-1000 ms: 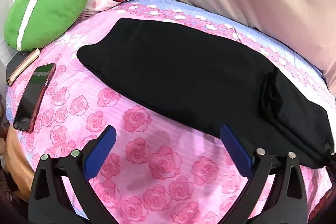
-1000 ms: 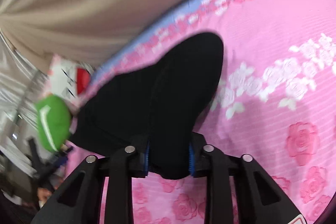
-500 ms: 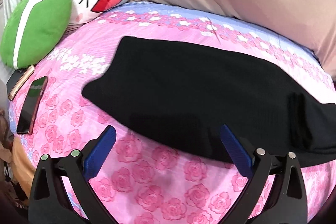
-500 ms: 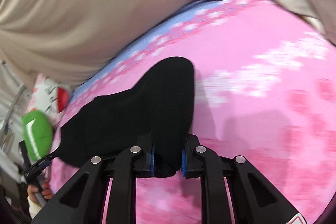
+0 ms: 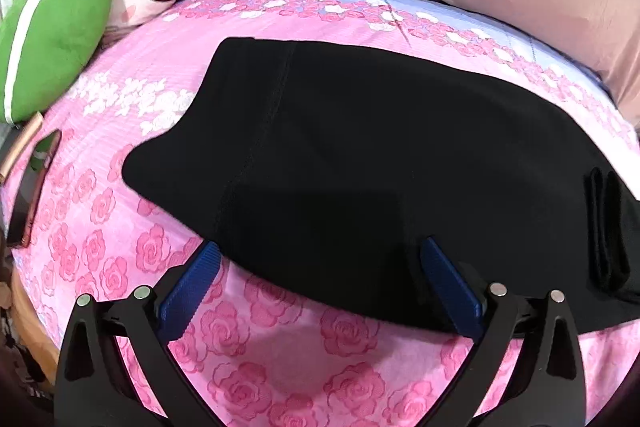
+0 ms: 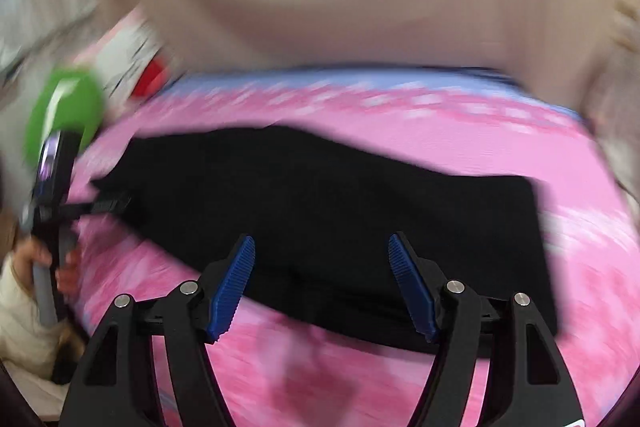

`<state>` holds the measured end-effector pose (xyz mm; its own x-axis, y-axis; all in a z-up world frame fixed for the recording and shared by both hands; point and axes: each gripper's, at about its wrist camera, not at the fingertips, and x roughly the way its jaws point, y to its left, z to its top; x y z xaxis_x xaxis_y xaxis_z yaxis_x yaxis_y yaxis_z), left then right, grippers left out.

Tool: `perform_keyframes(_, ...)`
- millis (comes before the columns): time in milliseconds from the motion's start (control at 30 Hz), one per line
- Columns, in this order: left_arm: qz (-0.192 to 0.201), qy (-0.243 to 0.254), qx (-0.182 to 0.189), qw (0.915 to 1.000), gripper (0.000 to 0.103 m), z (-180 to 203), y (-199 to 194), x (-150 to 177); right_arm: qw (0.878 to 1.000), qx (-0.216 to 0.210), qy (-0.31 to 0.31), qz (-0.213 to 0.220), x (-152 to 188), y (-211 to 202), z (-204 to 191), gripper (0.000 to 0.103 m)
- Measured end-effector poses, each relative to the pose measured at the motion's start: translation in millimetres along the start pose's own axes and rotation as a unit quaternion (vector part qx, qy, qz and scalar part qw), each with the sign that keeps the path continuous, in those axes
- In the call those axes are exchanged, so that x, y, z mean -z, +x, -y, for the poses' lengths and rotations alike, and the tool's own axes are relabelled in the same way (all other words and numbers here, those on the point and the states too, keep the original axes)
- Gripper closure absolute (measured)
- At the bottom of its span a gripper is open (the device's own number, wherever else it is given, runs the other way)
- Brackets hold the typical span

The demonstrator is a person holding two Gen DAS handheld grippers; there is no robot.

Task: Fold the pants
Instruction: 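Grasp the folded pants edge with the right gripper and fold it over again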

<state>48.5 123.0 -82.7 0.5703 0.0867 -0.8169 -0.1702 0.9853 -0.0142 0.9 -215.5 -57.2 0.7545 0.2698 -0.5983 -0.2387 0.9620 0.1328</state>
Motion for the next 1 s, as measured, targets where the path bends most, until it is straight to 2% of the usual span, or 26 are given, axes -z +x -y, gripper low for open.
perform_keyframes(100,0.002,-0.007,0.005,1.0000,0.005,-16.2,-7.1,3.7,0.998,0.007,-0.050,-0.036,-6.3,47.3,-36.3,0.037)
perform_keyframes(133,0.003,-0.012,0.006,0.9999,0.005,-25.3,-9.5,5.4,0.997,0.024,-0.056,-0.046,-7.2,62.0,-40.5,0.038)
perform_keyframes(167,0.004,-0.018,0.006,0.9998,0.005,-33.4,-10.8,6.4,0.996,0.038,-0.056,-0.056,-7.1,74.3,-40.8,0.055)
perform_keyframes(200,0.004,-0.025,0.006,0.9997,0.005,-43.1,-12.1,7.6,0.995,0.054,-0.052,-0.063,-7.9,84.3,-39.3,0.065)
perform_keyframes(267,0.007,-0.045,0.003,0.9989,0.005,-64.3,-13.4,9.2,0.997,0.036,-0.028,-0.057,-17.1,80.3,-35.6,0.086)
perform_keyframes(367,0.007,-0.080,0.003,0.9968,0.005,-93.0,-10.8,8.8,0.999,0.030,-0.003,-0.037,-41.3,65.3,-41.8,0.087)
perform_keyframes(433,0.006,-0.099,0.006,0.9951,0.005,-106.2,-7.4,8.1,0.999,0.018,0.000,-0.026,-54.1,64.6,-48.2,0.086)
perform_keyframes(500,0.000,-0.111,0.017,0.9937,0.005,-113.1,-3.5,6.4,0.998,-0.012,0.005,-0.057,-52.9,86.2,-55.2,0.079)
perform_keyframes(567,-0.009,-0.127,0.037,0.9911,0.005,-118.4,1.6,3.1,0.997,-0.013,0.008,-0.081,-41.1,112.3,-58.0,0.071)
perform_keyframes(600,-0.010,-0.134,0.043,0.9899,0.005,-120.0,2.4,2.4,0.998,-0.011,0.007,-0.057,-39.5,106.1,-59.9,0.061)
perform_keyframes(667,-0.005,-0.142,0.058,0.9881,0.005,-122.3,2.7,-2.8,0.997,-0.040,0.039,-0.052,-42.5,92.7,-55.9,0.050)
perform_keyframes(733,-0.008,-0.162,0.070,0.9842,0.005,-124.5,8.1,-9.0,0.995,-0.053,0.072,-0.034,-44.0,76.0,-45.5,0.048)
perform_keyframes(800,-0.003,-0.184,0.080,0.9796,0.005,-126.5,13.2,-17.3,0.995,-0.041,0.086,-0.023,-42.5,55.4,-32.2,0.044)
perform_keyframes(867,-0.003,-0.195,0.083,0.9773,0.005,-124.4,19.0,-23.5,0.996,-0.014,0.092,-0.010,-34.1,33.8,-17.9,0.035)
perform_keyframes(900,-0.001,-0.196,0.081,0.9772,0.011,-121.0,21.1,-27.0,0.995,-0.003,0.097,-0.005,-33.2,29.8,-10.6,0.033)
perform_keyframes(933,-0.001,-0.182,0.095,0.9787,0.030,-113.1,24.0,-31.6,0.995,0.010,0.102,-0.001,-28.0,21.2,-2.3,0.033)
perform_keyframes(967,-0.002,-0.167,0.069,0.9835,0.038,-104.7,24.5,-35.0,0.993,0.023,0.113,0.003,-21.1,11.9,7.5,0.031)
perform_keyframes(1000,0.005,-0.154,0.049,0.9868,0.071,-99.3,24.1,-37.9,0.992,0.027,0.121,0.005,-18.2,9.0,14.7,0.030)
